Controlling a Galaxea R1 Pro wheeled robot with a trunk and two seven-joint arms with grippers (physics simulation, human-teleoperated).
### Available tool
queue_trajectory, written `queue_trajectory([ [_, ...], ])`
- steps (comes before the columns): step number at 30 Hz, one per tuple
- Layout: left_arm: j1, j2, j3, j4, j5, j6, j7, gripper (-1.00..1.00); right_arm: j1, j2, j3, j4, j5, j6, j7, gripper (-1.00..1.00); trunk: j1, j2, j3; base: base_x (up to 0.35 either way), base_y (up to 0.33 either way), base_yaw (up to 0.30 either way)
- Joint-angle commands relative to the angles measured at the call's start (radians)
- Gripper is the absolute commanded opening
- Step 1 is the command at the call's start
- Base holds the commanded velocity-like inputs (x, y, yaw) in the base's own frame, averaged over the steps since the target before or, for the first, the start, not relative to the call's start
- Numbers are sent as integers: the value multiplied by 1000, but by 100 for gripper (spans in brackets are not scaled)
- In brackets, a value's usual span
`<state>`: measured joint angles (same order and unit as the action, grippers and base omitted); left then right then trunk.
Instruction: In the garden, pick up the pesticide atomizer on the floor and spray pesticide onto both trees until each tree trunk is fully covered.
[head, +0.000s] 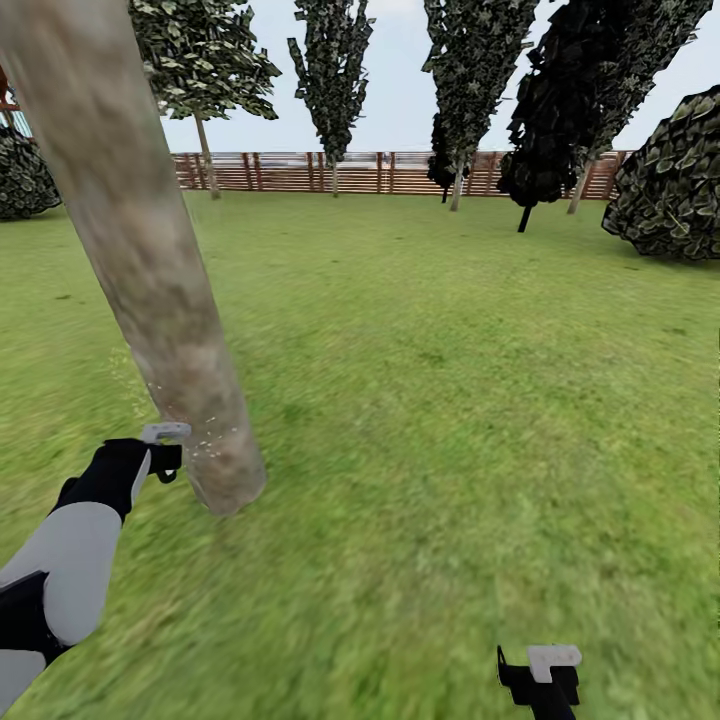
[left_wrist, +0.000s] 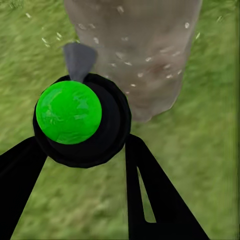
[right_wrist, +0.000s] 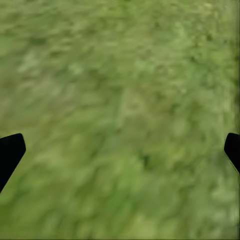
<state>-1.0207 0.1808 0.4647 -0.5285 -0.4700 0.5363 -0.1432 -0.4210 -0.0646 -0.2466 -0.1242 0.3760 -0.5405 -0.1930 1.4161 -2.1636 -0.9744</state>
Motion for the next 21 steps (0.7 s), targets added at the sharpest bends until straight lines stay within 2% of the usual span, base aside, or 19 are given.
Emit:
queue_trajectory([
  [1,-1,2,7,-2,-10,4,-10,-100,-1,0,-5,2,11,-2,-5,100,0,0,-1,14,-272,0],
  [5,-2,4,8,-2,-10,4,-10,-100,-1,0,-5,2,11,-2,-5,100,0,0,-1,-52,-274,66],
  [12,-2,5,8,-2,-9,4,-9,-100,-1,0,-5,2,11,-2,-5,100,0,0,2,-95,-275,218],
  [18,-2,6,8,-3,-7,4,-9,-100,-1,-5,-5,2,11,-2,-5,100,0,0,2,-4,-263,21],
  [21,-2,6,8,-3,-7,2,-9,-100,-1,-7,-5,2,11,-2,-5,100,0,0,2,0,-61,0],
])
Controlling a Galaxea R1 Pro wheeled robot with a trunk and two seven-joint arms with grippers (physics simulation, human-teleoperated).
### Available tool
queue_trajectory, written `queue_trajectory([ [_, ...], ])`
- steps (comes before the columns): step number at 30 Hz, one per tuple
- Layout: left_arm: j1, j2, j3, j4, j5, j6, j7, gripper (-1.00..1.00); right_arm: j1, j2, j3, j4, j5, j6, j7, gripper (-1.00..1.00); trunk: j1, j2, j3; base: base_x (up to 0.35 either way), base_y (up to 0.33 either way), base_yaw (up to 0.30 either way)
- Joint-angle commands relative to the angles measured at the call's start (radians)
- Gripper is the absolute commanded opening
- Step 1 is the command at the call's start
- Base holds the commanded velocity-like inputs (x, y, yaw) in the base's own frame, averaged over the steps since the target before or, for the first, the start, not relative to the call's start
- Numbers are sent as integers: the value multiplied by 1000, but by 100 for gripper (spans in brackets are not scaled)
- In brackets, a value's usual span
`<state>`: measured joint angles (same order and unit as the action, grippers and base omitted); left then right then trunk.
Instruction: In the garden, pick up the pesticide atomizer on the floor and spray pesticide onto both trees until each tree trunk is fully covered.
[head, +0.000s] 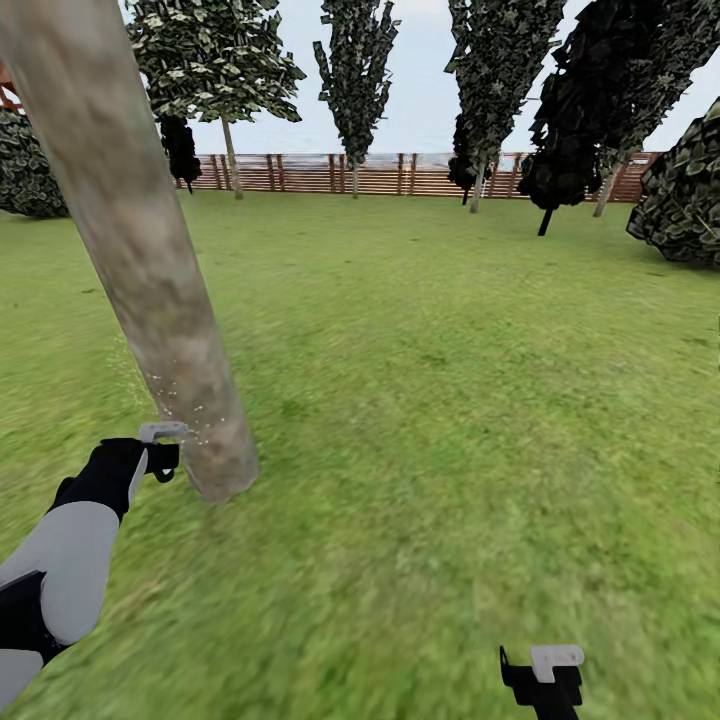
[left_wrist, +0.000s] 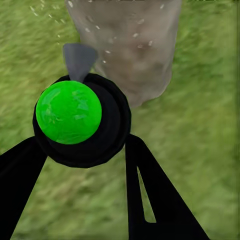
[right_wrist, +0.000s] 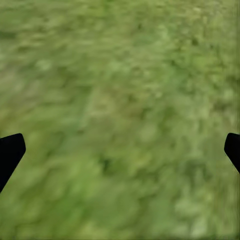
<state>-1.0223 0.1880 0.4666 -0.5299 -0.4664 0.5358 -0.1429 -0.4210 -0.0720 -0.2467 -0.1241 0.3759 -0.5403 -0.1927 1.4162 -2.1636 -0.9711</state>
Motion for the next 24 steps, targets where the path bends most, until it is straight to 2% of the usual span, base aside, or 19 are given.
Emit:
queue_trajectory([
  [1,-1,-1,6,-2,-11,3,-9,-100,-1,0,-5,1,11,-3,-6,100,0,0,-1,0,-9,0],
  [4,0,0,7,-27,-10,4,-9,-100,-1,0,-5,1,11,-3,-5,100,0,0,-1,0,-3,20],
  [5,1,-4,7,-88,-9,43,-8,-100,-1,1,-5,1,11,-3,-5,100,0,0,-1,0,0,257],
  [7,7,-9,6,-103,-9,60,-9,-100,-1,1,-5,1,11,-3,-5,100,0,0,-1,0,0,269],
  [11,14,-10,4,-108,-10,64,-9,-100,-1,1,-5,0,11,-3,-5,100,0,0,-1,19,-85,200],
  [24,16,-3,3,-108,-12,64,-9,-100,-1,0,-5,1,11,-3,-5,100,0,0,-1,13,-263,7],
])
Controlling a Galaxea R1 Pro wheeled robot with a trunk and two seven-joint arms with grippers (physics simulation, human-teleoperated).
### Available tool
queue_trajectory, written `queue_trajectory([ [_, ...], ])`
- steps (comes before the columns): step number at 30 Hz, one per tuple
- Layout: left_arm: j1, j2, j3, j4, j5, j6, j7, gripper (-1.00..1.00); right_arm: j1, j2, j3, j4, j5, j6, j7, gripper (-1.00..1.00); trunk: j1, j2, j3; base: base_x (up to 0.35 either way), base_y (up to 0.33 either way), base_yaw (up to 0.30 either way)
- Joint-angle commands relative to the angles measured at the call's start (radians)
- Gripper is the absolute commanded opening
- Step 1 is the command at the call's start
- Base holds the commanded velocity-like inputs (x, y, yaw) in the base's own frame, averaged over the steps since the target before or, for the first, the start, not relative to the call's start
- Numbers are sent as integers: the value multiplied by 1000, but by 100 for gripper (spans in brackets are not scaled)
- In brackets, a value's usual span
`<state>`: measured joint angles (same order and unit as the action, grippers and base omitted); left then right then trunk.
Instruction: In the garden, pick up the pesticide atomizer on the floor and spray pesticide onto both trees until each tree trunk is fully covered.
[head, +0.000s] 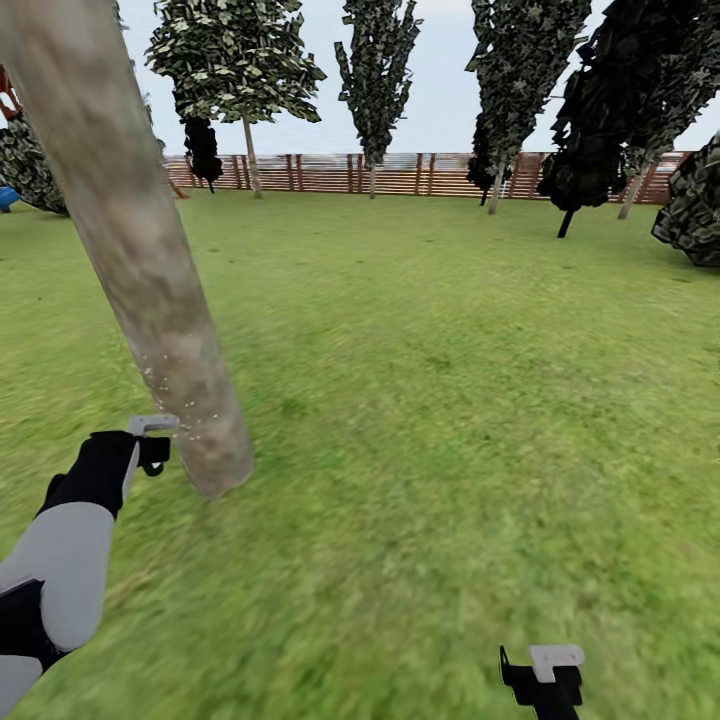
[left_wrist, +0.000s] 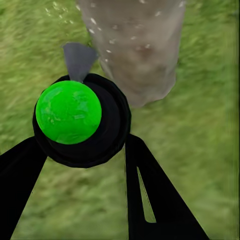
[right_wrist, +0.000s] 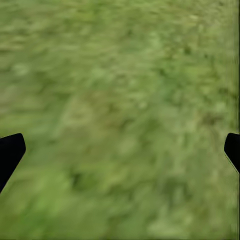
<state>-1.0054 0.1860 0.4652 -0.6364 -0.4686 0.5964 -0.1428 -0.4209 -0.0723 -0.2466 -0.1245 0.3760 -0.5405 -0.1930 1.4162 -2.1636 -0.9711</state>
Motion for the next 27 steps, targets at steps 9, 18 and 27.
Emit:
queue_trajectory([
  [9,-1,1,4,-2,-10,5,-9,-100,-1,1,-5,1,11,-2,-5,100,0,0,-1,39,-270,30],
  [18,0,1,3,4,-11,4,-8,-100,-1,2,-5,0,11,-2,-5,100,0,0,-1,99,-270,204],
  [27,1,1,4,10,-16,3,-3,-100,-1,0,-6,0,11,-2,-5,100,0,0,-1,106,-270,6],
])
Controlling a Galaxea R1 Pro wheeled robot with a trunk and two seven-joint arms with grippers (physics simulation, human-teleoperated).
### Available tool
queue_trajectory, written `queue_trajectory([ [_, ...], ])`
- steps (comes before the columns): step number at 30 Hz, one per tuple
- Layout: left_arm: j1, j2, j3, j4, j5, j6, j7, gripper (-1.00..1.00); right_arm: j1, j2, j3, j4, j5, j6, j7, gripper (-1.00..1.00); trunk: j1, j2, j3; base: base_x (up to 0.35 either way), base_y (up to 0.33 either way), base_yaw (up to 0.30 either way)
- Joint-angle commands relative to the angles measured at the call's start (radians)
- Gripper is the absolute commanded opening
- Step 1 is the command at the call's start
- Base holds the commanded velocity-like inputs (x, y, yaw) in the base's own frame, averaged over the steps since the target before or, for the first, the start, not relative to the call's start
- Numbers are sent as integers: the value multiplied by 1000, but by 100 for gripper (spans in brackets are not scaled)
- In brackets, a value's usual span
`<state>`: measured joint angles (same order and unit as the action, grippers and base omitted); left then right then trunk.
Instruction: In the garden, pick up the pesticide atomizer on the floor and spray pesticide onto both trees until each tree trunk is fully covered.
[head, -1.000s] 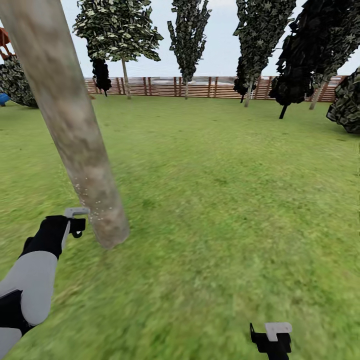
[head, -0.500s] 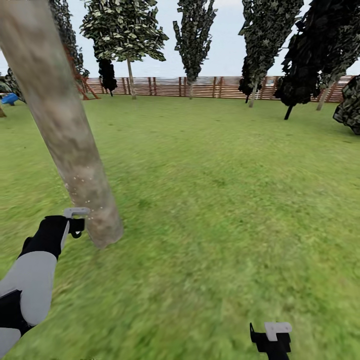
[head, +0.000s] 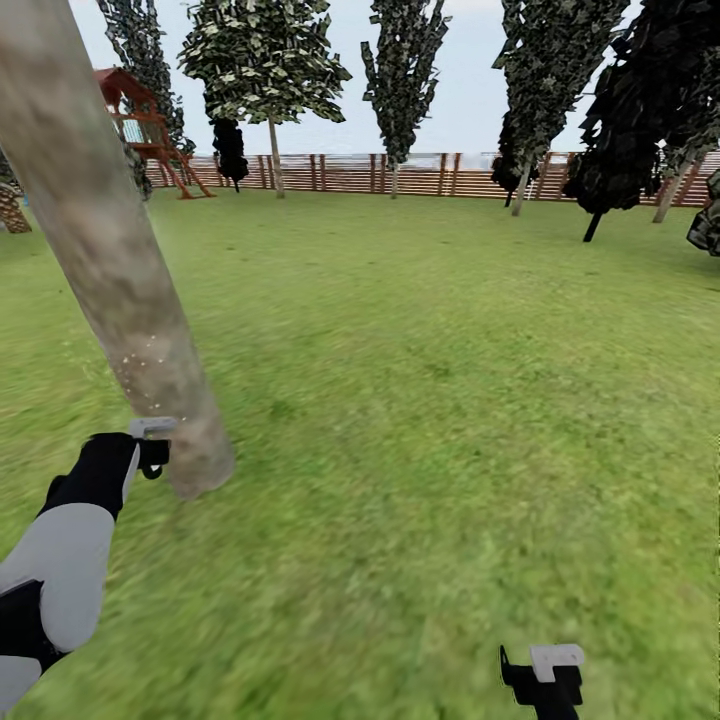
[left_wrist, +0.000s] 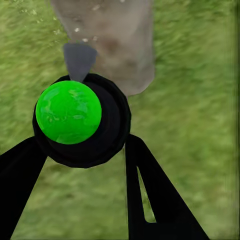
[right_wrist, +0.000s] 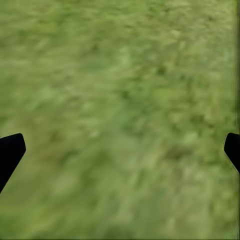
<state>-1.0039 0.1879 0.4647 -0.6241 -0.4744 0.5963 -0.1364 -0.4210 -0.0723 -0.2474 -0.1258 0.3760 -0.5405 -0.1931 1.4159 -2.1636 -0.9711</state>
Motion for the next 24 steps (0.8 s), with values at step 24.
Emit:
queue_trajectory([
  [24,92,0,15,4,-10,0,1,-100,-1,2,-4,2,11,-2,-5,100,0,0,-1,139,-121,215],
])
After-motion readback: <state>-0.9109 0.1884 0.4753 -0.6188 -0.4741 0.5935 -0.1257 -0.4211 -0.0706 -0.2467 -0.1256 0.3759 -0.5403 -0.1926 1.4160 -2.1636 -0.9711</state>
